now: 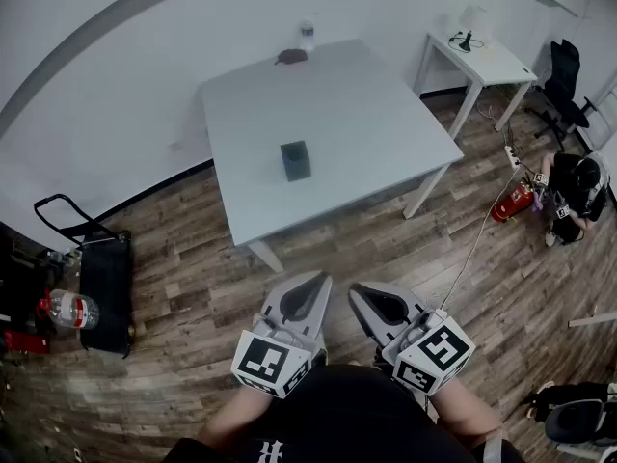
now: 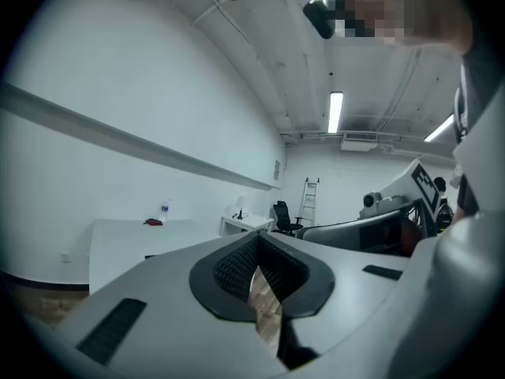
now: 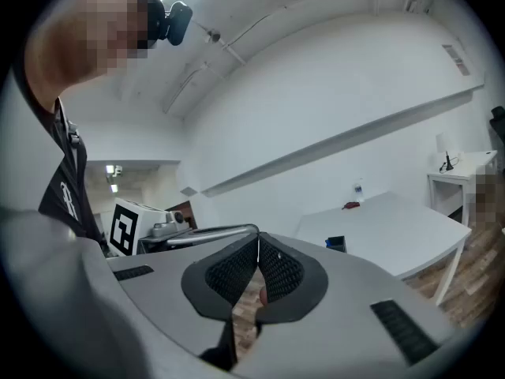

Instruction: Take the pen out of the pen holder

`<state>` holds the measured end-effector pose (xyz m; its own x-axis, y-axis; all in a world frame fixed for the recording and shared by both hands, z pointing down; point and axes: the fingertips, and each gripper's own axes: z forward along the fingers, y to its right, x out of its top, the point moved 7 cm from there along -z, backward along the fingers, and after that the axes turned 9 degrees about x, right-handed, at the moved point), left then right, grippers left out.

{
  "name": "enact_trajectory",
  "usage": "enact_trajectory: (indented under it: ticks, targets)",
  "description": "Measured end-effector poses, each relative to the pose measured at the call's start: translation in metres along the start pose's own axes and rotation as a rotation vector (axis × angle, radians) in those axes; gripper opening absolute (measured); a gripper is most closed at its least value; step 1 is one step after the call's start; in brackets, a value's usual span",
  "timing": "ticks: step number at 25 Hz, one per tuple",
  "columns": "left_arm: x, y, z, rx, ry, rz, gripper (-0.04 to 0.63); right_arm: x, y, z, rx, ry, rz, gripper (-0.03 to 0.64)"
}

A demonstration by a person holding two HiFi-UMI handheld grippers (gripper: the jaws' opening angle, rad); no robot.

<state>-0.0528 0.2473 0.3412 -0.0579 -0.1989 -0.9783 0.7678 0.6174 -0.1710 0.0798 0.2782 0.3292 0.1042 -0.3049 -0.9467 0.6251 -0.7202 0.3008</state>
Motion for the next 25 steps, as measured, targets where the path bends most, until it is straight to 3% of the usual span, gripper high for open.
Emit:
enact_trajectory:
  ticks: [9, 14, 25]
  targets:
    - [0.009, -0.065, 0.029, -0.034, -0.003, 0.019, 0.006, 0.014, 0.019, 0.066, -0.029, -0.003, -0.007, 0.015]
    - [0.008, -0.087, 0.042, -0.039, -0.017, -0.040, 0.006, 0.019, 0.030, 0.083, -0.038, -0.010, 0.000, 0.015]
    - [0.003, -0.118, 0.086, 0.043, -0.051, -0.043, 0.006, 0.026, 0.083, 0.121, 0.037, -0.029, 0.018, 0.015]
